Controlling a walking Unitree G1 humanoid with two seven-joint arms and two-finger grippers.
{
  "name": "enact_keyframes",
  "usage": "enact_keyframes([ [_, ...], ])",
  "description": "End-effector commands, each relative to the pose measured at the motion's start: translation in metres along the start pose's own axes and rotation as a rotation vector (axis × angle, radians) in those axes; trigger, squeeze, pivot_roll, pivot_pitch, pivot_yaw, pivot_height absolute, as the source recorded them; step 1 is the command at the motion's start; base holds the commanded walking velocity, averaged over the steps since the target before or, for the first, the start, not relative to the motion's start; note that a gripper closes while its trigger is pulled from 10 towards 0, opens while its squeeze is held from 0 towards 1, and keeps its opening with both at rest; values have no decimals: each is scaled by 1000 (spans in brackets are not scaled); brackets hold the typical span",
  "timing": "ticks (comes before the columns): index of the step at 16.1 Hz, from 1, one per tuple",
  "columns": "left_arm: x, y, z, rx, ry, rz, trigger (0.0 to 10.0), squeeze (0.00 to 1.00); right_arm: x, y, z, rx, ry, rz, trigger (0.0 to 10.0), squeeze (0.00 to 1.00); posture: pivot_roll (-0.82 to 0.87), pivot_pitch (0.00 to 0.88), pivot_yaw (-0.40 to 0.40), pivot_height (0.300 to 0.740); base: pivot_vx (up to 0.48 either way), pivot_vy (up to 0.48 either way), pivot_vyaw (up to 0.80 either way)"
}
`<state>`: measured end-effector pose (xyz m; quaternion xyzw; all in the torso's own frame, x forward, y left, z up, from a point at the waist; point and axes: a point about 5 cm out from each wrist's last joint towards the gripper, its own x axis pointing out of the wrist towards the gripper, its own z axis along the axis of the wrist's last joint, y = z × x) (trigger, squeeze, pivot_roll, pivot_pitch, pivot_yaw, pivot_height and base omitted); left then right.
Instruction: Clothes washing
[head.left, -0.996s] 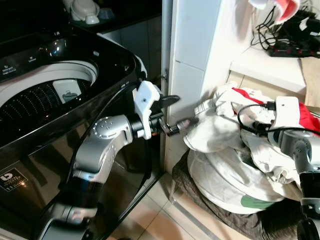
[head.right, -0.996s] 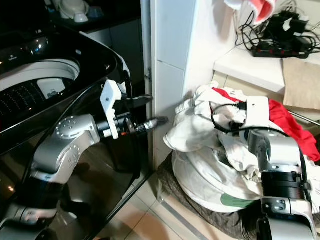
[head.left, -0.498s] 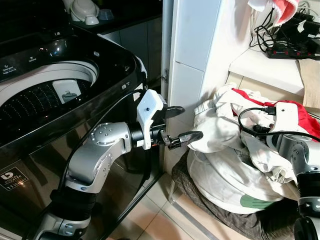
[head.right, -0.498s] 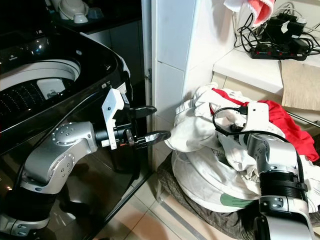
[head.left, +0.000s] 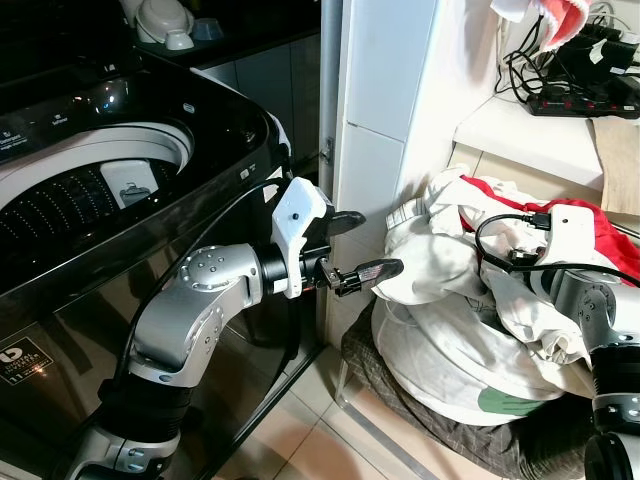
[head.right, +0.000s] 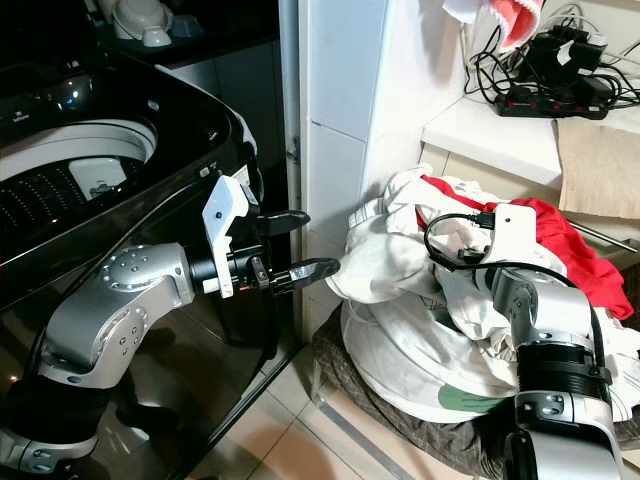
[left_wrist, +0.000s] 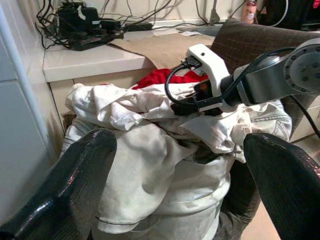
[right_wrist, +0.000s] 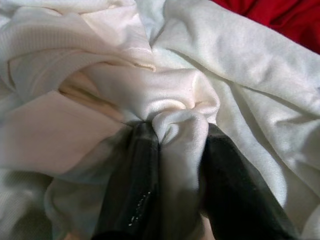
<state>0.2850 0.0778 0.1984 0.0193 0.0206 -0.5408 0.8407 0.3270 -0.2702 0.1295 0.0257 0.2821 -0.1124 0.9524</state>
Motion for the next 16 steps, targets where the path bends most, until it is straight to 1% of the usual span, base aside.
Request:
enact_keyframes([
  [1,-1,2,7,15,-17,14,10000,0,0,-3,0,27,5,-3,0,0,-73,0,7,740,0,0,0],
  [3,-1,3,7,21,-17,23,10000,0,0,-3,3,32,-5,-1,0,0,-77,0,10,740,0,0,0],
  [5,-1,6,9,23,-28,39,10000,0,-4,-5,11,35,-32,3,0,0,-73,0,8,740,0,0,0],
  [7,-3,10,14,28,-48,70,10000,0,-12,-5,29,42,-90,19,0,0,-72,0,7,740,0,0,0],
  [8,-5,18,23,51,-82,129,10000,0,-23,-4,50,44,-164,49,0,0,-73,0,8,740,0,0,0],
  [9,-5,21,27,55,-98,152,10000,0,-27,-4,58,39,-192,61,0,0,-73,0,6,740,0,0,0],
  [10,-7,32,46,64,-193,243,10000,0,-51,2,98,3,-352,141,0,0,-76,0,6,740,0,0,0],
  [12,-6,37,60,54,-261,290,10000,0,-71,9,123,-30,-446,199,0,0,-81,0,6,740,0,0,0],
  [13,-4,38,70,73,-304,302,10000,0,-83,15,135,-38,-491,246,0,0,-85,0,4,740,0,0,0],
  [14,-3,38,78,91,-333,315,10000,0,-91,21,142,-36,-519,294,0,0,-85,0,4,740,0,0,0],
  [15,-1,39,94,113,-389,327,10000,0,-107,36,151,-52,-558,428,0,0,-87,0,-3,740,0,0,0],
  [16,1,40,108,111,-443,335,10000,1000,-121,52,151,-84,-581,584,0,0,-89,0,-5,740,0,0,0],
])
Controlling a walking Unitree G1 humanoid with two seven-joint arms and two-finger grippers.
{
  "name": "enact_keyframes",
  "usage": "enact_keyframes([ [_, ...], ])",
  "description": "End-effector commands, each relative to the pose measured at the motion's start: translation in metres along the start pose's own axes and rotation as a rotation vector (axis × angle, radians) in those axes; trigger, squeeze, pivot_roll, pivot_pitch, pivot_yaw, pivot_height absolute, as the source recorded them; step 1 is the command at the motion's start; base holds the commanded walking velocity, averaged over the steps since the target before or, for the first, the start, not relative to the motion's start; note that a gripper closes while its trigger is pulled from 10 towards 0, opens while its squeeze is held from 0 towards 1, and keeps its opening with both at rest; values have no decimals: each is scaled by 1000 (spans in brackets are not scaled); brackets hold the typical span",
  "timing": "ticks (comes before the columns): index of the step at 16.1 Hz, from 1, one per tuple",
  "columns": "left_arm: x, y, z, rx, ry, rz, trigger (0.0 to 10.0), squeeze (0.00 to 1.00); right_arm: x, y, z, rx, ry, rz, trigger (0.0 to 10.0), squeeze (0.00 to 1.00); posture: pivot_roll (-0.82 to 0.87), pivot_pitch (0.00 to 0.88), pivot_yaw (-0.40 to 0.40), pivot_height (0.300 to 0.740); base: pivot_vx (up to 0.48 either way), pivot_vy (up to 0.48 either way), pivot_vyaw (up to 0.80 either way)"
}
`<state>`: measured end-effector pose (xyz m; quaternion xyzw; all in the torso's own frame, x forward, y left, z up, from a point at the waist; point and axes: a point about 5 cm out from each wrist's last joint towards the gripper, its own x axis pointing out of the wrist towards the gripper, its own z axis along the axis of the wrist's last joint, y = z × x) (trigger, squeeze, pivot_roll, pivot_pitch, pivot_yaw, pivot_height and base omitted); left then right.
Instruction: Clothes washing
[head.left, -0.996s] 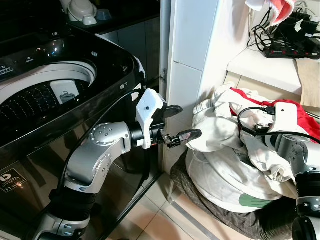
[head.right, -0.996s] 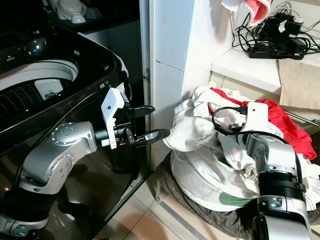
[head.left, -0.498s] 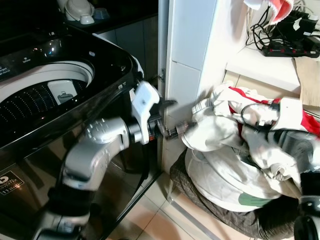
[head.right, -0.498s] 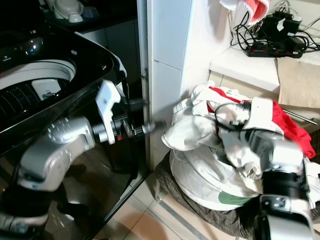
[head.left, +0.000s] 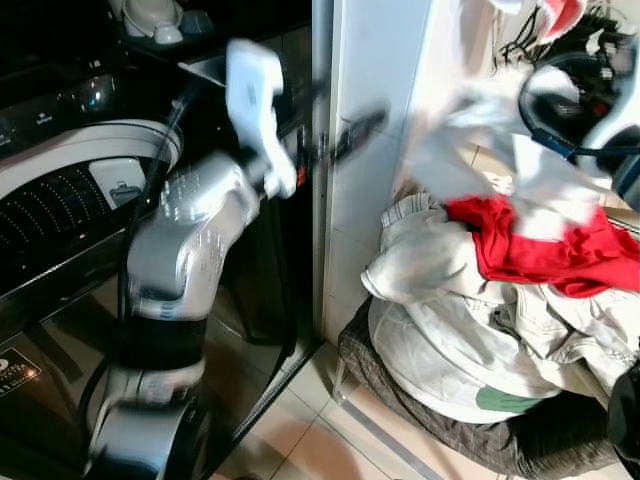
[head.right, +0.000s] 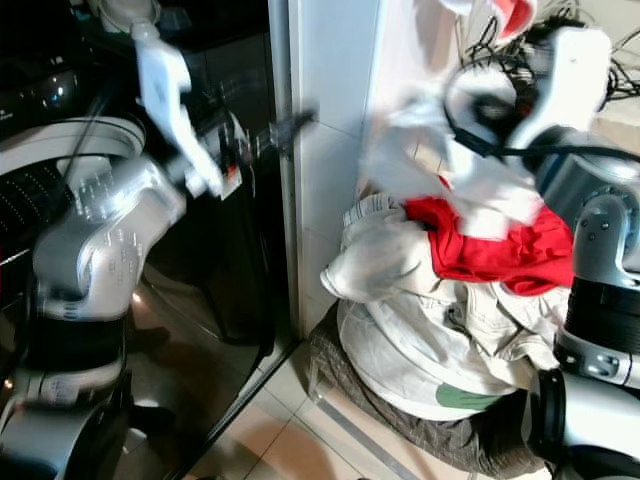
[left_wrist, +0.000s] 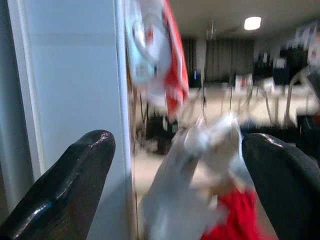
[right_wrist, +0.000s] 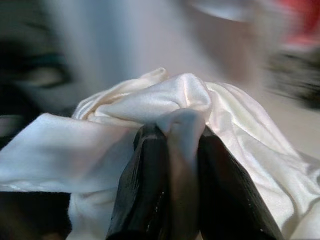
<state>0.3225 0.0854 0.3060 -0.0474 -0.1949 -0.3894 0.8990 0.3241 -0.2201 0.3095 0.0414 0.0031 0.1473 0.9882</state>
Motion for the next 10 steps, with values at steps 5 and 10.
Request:
enact_keyframes([
  [5,20,-3,28,3,-123,-29,10000,1000,-9,46,12,-3,-88,361,0,0,-85,0,-19,740,0,0,0],
  [10,16,-26,-16,-179,82,-196,10000,0,-25,65,23,22,-194,559,0,0,-86,0,-15,740,0,0,0],
])
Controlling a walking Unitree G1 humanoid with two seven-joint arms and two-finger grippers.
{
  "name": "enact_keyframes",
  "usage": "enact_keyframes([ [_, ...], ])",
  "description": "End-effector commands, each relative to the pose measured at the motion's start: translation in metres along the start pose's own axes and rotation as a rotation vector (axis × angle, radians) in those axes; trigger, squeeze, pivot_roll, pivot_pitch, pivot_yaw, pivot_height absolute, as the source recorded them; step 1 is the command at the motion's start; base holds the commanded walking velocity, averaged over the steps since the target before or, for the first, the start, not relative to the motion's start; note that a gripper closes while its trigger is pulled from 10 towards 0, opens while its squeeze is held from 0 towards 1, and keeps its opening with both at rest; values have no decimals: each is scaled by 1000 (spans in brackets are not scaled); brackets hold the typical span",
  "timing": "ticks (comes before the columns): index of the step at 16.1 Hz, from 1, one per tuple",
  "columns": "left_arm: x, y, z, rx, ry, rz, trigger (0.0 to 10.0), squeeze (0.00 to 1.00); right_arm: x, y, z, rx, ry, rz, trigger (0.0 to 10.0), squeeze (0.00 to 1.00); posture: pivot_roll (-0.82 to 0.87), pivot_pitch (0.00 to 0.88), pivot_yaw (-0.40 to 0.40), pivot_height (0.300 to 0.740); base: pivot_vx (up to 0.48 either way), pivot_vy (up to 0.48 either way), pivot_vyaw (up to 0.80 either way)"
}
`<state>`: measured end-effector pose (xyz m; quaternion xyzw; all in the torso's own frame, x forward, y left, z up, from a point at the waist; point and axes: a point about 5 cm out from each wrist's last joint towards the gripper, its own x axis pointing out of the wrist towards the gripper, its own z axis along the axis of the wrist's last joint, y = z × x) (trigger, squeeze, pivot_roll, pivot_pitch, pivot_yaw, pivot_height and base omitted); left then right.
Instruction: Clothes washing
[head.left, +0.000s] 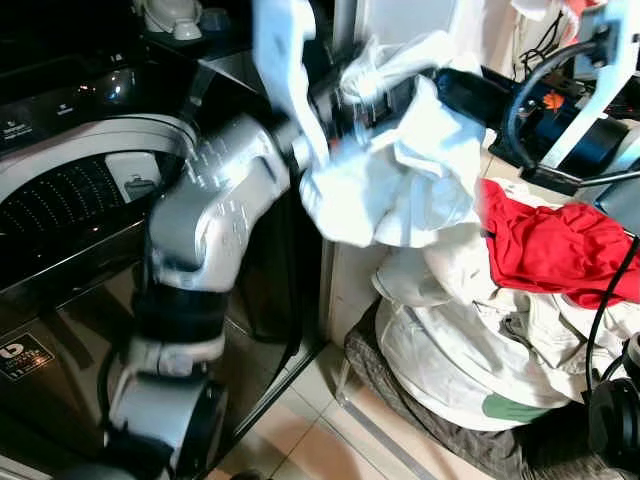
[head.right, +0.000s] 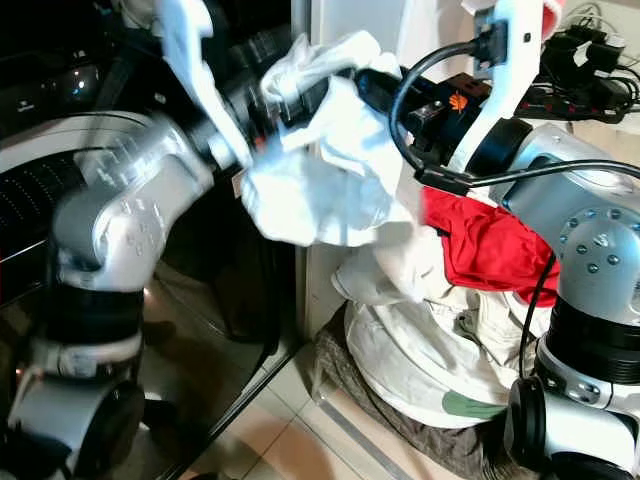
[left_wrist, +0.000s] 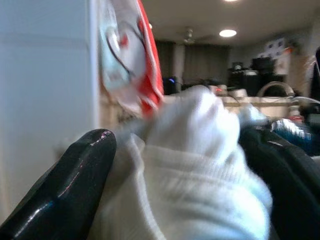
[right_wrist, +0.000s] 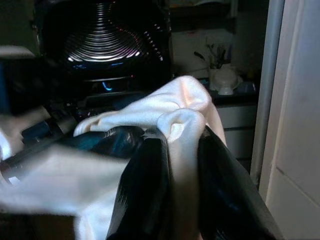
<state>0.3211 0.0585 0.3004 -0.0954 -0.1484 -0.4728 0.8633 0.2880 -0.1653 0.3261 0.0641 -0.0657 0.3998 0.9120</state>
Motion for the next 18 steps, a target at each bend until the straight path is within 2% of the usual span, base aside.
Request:
enact_keyframes([
  [1,1,-8,-8,-61,39,-61,10000,0,-4,5,13,-21,-73,34,0,0,-88,0,-11,740,0,0,0],
  [3,-1,-12,-18,-118,59,-94,10000,0,-5,7,14,-11,-93,47,0,0,-88,0,-10,740,0,0,0],
  [5,-5,-21,-22,-152,79,-178,10000,0,-5,7,16,3,-115,52,0,0,-85,0,-11,740,0,0,0],
  [7,-6,-23,-23,-177,70,-180,10000,0,-5,7,16,8,-120,53,0,0,-84,0,-10,740,0,0,0],
  [8,-6,-22,-22,-193,57,-170,0,0,-5,8,16,8,-119,52,0,0,-83,0,-11,740,0,0,0],
  [11,-5,-13,-18,-194,24,-111,0,0,-5,8,16,13,-119,54,0,0,-83,0,-10,740,0,0,0],
  [14,-3,-4,-18,-274,40,-2,0,0,-4,9,15,15,-113,50,0,0,-85,0,-6,740,0,0,0],
  [15,-2,-2,-19,-273,50,17,0,0,-4,9,14,16,-109,46,0,0,-85,0,-6,740,0,0,0],
  [17,-3,-4,-21,-289,67,8,0,0,-4,8,12,19,-106,41,0,0,-85,0,-3,740,0,0,0],
  [18,-5,-4,-21,-246,64,5,0,0,-3,9,12,20,-106,42,0,0,-86,0,-2,740,0,0,0],
])
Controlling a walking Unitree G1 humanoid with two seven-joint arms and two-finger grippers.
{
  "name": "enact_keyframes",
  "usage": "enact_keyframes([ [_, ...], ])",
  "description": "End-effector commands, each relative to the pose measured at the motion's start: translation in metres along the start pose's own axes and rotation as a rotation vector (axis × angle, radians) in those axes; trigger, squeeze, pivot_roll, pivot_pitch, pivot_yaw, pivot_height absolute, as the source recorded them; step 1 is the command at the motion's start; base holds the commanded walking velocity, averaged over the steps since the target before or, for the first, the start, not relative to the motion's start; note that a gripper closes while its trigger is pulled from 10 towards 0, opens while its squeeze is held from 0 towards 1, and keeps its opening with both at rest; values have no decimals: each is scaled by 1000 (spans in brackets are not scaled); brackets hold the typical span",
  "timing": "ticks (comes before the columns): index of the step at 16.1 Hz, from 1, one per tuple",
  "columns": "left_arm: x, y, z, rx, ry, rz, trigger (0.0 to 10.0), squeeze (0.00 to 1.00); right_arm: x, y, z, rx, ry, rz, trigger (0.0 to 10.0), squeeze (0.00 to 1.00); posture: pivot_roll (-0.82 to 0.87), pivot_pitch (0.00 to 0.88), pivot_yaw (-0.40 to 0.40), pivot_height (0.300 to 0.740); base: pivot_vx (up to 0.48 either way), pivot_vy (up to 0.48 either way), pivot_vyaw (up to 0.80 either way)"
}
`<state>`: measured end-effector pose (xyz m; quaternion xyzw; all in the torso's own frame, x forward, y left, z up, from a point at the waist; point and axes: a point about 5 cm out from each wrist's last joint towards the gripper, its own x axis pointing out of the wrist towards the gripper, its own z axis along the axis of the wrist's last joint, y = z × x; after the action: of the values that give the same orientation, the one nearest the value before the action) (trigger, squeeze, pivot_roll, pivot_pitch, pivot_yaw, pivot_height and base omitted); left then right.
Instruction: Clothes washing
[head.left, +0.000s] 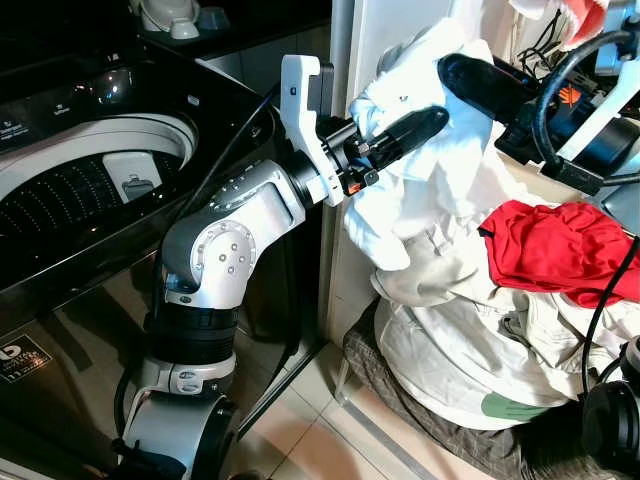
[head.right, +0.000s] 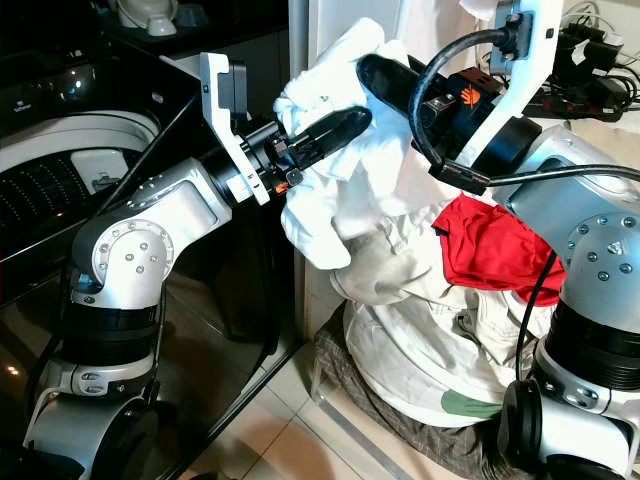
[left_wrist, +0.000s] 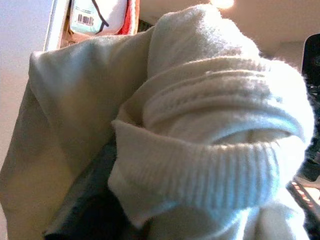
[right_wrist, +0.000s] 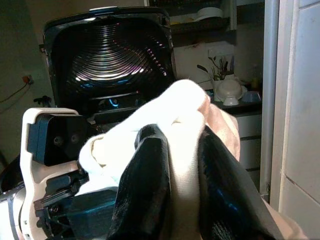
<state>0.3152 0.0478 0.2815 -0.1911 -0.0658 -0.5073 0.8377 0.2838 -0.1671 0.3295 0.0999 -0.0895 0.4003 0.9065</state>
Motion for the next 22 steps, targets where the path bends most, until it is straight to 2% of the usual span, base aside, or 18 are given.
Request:
enact_keyframes([
  [1,-5,7,1,61,-2,50,0,0,1,7,7,-24,-32,40,0,0,-85,0,1,740,0,0,0],
  [4,-6,14,8,27,-51,102,0,0,1,8,5,-23,-30,35,0,0,-83,0,6,740,0,0,0],
  [9,-7,21,13,47,-73,137,0,0,1,7,4,-34,-28,15,118,0,-83,0,13,740,0,0,0],
  [10,-8,25,14,60,-71,169,0,0,1,6,3,-47,-26,-1,7608,0,-77,0,15,740,0,0,0],
  [11,-10,33,16,79,-71,222,0,0,2,5,2,-62,-22,-14,10000,0,-77,0,16,740,0,0,0],
  [12,-13,42,21,106,-77,273,0,0,3,5,0,-62,-19,-14,10000,620,-76,0,18,740,0,0,0],
  [13,-13,43,21,110,-79,280,0,0,3,5,0,-60,-20,-12,10000,620,-75,0,20,740,0,0,0],
  [14,-16,52,29,181,-73,324,0,0,3,4,-1,-46,-20,-10,10000,1000,-74,0,19,740,0,0,0],
  [15,-20,65,44,271,-72,387,0,0,3,4,-2,-50,-14,-15,10000,1000,-71,0,20,740,0,0,0],
  [16,-27,84,75,440,-82,510,0,0,4,2,-4,-84,14,-46,10000,992,-70,0,21,740,0,0,0],
  [17,-30,89,88,504,-87,556,0,0,4,2,-5,-94,24,-56,10000,0,-70,0,21,740,0,0,0],
  [18,-40,98,138,832,-91,744,0,0,6,3,-9,-114,41,-53,10000,0,-69,0,22,740,0,0,0],
  [19,-51,93,185,1072,-136,874,0,0,7,5,-11,-120,43,-49,10000,0,-66,0,33,740,0,0,0],
  [20,-54,89,201,1161,-150,918,0,0,7,6,-12,-121,42,-49,10000,0,-67,0,40,740,0,0,0],
  [21,-57,83,225,1319,-112,978,0,0,8,8,-16,-123,48,-50,10000,0,-65,0,47,740,0,0,0],
  [22,-57,97,212,1299,28,986,0,0,8,9,-20,-127,65,-51,10000,0,-65,0,49,740,0,0,0],
])
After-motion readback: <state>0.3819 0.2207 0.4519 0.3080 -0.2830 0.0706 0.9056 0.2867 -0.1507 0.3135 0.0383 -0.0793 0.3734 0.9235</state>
